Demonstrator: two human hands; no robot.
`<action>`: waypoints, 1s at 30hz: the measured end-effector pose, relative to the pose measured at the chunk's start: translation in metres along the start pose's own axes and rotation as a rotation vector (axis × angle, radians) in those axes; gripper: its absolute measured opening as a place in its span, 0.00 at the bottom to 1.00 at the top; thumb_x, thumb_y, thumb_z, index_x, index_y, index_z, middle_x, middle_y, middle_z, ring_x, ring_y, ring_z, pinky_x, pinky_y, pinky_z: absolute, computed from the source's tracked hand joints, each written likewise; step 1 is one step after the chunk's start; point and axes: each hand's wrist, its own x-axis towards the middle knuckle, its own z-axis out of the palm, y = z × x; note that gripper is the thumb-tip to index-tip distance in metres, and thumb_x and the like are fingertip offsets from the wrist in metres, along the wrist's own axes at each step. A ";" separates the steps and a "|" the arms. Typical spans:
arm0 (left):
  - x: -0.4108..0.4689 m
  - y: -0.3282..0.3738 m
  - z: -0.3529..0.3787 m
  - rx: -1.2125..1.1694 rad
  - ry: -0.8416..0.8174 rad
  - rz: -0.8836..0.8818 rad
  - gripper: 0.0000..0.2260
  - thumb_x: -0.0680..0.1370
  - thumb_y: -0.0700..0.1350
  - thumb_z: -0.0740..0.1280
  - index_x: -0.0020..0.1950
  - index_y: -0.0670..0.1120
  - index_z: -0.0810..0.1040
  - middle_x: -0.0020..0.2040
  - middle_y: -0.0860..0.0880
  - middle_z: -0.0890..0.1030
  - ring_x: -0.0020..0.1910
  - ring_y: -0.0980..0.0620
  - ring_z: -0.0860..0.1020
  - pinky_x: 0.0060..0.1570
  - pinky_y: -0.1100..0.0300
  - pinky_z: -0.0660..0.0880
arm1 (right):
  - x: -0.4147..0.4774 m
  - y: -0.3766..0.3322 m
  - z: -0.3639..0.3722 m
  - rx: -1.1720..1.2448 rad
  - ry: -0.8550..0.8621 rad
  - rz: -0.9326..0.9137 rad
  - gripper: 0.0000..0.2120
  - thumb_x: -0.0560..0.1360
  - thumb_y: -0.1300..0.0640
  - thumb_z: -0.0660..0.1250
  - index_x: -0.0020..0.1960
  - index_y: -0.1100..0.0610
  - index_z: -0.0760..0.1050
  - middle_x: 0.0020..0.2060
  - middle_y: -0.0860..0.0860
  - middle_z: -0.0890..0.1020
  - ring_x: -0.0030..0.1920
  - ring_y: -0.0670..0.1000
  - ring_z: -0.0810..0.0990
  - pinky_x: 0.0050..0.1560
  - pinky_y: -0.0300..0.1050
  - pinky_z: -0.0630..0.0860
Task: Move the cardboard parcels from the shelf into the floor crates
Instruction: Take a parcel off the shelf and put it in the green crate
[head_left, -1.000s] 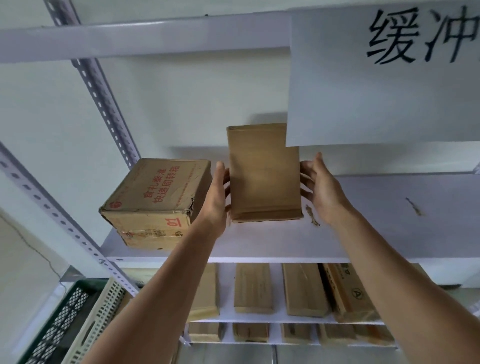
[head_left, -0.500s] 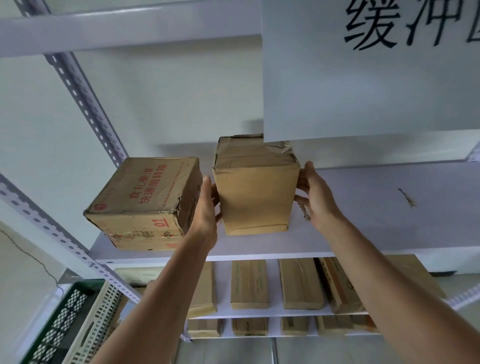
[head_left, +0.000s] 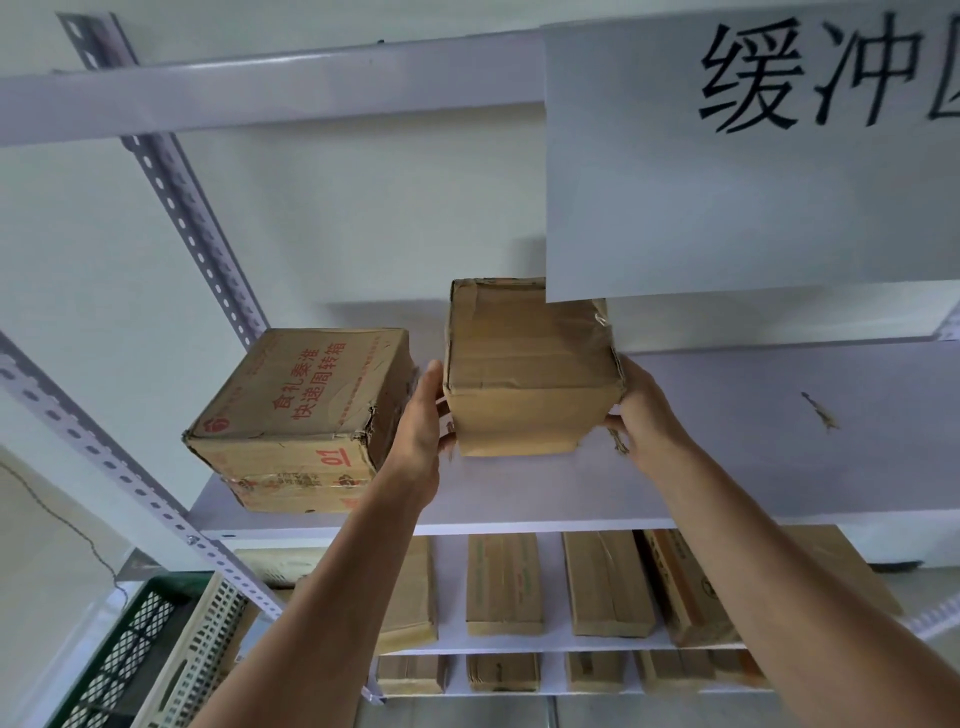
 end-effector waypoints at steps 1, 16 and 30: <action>-0.002 0.002 -0.001 0.001 -0.025 0.010 0.23 0.89 0.59 0.54 0.69 0.49 0.83 0.68 0.44 0.84 0.68 0.46 0.80 0.75 0.43 0.72 | 0.000 0.000 0.000 0.020 0.005 -0.001 0.17 0.81 0.45 0.61 0.41 0.45 0.85 0.35 0.44 0.87 0.37 0.45 0.85 0.38 0.40 0.80; -0.009 -0.026 -0.001 -0.140 -0.204 -0.019 0.33 0.88 0.64 0.49 0.52 0.50 0.91 0.57 0.40 0.88 0.56 0.40 0.86 0.53 0.53 0.83 | -0.020 0.031 0.009 0.114 0.080 -0.020 0.14 0.82 0.48 0.61 0.61 0.52 0.80 0.52 0.52 0.88 0.54 0.53 0.86 0.47 0.49 0.82; -0.026 -0.039 0.001 -0.091 -0.321 0.112 0.32 0.88 0.64 0.44 0.84 0.49 0.68 0.76 0.44 0.79 0.76 0.46 0.77 0.72 0.49 0.78 | -0.038 0.033 0.015 0.365 -0.040 -0.098 0.18 0.88 0.51 0.54 0.69 0.43 0.80 0.64 0.49 0.85 0.65 0.50 0.84 0.54 0.44 0.83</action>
